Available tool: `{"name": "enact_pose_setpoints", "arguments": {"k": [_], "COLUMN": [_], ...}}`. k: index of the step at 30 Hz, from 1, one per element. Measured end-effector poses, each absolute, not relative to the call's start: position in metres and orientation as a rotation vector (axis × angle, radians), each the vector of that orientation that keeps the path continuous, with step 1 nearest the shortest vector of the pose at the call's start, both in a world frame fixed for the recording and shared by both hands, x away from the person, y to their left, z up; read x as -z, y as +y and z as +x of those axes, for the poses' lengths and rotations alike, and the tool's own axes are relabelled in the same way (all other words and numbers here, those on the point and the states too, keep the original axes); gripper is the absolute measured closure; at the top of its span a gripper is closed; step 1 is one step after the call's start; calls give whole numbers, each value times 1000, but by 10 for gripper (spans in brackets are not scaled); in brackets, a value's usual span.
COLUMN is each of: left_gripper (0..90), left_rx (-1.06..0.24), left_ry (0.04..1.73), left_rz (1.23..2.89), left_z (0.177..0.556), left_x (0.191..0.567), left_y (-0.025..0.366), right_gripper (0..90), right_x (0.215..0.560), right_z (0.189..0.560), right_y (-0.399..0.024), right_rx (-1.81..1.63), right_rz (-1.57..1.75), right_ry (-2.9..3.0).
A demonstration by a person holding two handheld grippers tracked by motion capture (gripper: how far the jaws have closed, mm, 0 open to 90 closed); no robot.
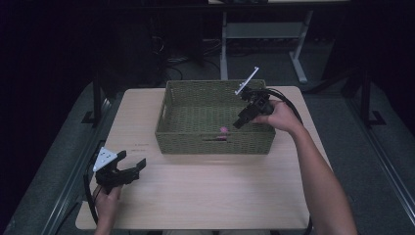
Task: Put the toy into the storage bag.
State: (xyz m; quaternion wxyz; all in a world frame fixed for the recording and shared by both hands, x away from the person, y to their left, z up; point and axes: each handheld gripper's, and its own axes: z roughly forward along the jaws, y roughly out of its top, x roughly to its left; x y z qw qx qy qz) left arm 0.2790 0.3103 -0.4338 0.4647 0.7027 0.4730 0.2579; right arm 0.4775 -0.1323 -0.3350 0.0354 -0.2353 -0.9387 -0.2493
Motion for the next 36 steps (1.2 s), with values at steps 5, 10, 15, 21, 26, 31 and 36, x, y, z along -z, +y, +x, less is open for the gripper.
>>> {"name": "enact_pose_setpoints", "arguments": {"k": [5,10,15,21,26,31,36], "left_gripper": [139,138,138,139,139,139,139], "left_rx": [-635,-636,-634,-635,-633,-635,-635], "left_ry": [1160,1160,1159,1158,1161,1156,1156], "left_rz": [1728,1730,1735,1735,1734,1737,1738], "left_z": [279,279,279,279,279,279,279], "left_x": [434,434,434,434,434,434,434], "left_y": [310,310,309,309,308,307,307], "right_gripper": [401,389,382,377,374,372,369], "right_x": [329,322,322,322,321,320,321], "right_z": [471,464,455,443,432,423,414], "right_y": [-133,-137,-142,-149,-156,-165,-174], "right_rx": [777,803,821,868,884,901,913], "right_rz": [-710,-706,-708,-704,-706,-717,-729], "right_ry": [-2896,-2902,-2897,-2884,-2885,-2884,-2885]}}
